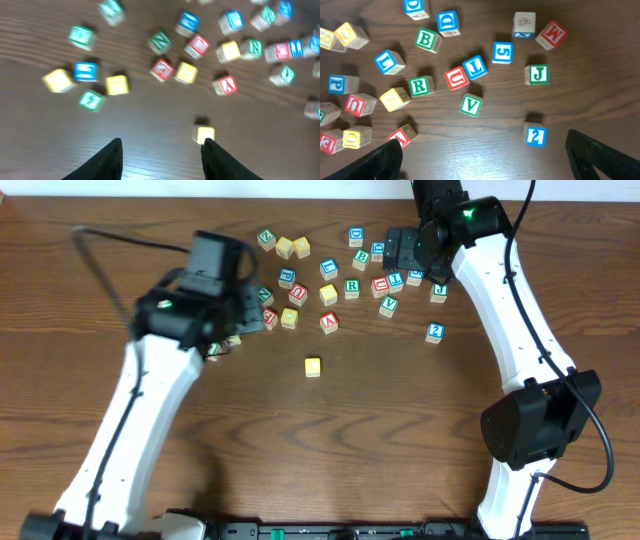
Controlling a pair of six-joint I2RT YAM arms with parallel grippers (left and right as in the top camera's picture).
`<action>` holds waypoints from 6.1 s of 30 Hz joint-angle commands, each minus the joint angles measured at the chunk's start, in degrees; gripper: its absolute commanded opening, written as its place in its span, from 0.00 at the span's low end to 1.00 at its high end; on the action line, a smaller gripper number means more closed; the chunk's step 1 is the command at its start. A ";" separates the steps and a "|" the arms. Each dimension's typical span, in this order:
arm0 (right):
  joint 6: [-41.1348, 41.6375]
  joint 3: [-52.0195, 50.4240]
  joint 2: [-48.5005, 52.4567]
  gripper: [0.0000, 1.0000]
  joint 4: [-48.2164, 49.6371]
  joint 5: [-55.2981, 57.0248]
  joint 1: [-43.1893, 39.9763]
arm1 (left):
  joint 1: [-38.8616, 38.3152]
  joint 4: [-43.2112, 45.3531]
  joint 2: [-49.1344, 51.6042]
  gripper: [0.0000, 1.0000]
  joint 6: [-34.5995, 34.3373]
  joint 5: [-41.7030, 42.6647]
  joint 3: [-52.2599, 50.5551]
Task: Spell out CORL
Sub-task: 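Set the C block down in front of the pile and open left gripper, then move left gripper back over the pile toward the yellow O block, then lower left gripper and grasp the yellow O block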
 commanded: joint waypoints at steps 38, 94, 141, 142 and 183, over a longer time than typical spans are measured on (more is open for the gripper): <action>-4.63 7.26 -0.09 0.84 1.55 -9.03 2.99 | 10.97 -2.19 -1.49 0.50 0.96 -0.52 0.44; -2.27 6.58 1.90 0.87 3.63 -9.33 5.86 | 10.95 5.18 3.15 0.51 3.28 -0.68 -1.51; -4.87 6.71 10.34 0.77 -4.90 -14.14 -1.77 | -8.57 24.20 33.09 0.50 10.71 0.46 1.31; -4.87 6.71 10.34 0.77 -5.29 -14.14 -1.77 | -8.50 24.74 33.09 0.50 10.84 -1.22 1.31; -4.85 6.69 10.34 0.82 -6.45 -14.10 -1.73 | -7.37 23.54 37.86 0.35 14.40 -3.26 3.93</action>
